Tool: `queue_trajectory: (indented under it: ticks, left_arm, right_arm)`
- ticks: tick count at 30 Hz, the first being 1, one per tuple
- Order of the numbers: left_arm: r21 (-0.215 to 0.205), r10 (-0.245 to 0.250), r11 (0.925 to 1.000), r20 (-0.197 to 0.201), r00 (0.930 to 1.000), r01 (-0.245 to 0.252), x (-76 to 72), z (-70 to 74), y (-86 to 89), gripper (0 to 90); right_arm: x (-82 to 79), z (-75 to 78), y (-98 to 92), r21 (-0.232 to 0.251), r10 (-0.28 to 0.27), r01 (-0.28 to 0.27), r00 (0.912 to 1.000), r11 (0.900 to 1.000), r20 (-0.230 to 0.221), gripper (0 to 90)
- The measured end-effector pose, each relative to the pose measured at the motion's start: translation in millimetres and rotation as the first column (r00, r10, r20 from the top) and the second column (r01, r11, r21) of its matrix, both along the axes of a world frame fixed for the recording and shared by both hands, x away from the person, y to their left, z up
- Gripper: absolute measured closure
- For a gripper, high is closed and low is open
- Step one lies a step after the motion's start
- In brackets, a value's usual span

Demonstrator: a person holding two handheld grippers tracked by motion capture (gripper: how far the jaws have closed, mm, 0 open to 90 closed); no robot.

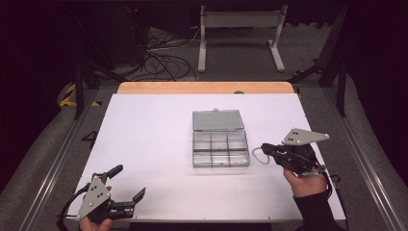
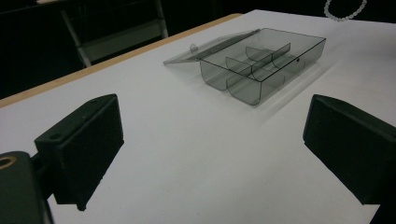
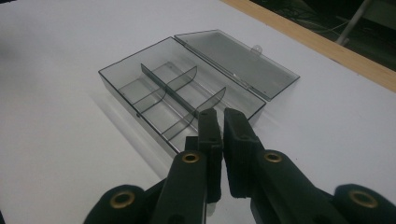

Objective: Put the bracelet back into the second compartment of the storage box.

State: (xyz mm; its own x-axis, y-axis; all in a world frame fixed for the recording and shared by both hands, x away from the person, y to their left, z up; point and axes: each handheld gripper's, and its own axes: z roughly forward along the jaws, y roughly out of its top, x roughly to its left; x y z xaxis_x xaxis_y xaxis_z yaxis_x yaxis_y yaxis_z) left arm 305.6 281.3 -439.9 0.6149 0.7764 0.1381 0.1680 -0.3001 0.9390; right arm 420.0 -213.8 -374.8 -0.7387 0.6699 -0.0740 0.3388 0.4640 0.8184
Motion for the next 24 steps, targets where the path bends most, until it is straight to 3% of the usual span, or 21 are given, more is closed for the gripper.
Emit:
queue_trajectory:
  ticks: [24]
  left_arm:
    - [0.007,-0.003,1.0000,0.006,1.0000,0.003,0.4,0.2,0.8,5.6]
  right_arm:
    - [32.7,11.5,39.5,0.023,0.039,-0.039,0.9987,0.999,-0.034,86.7]
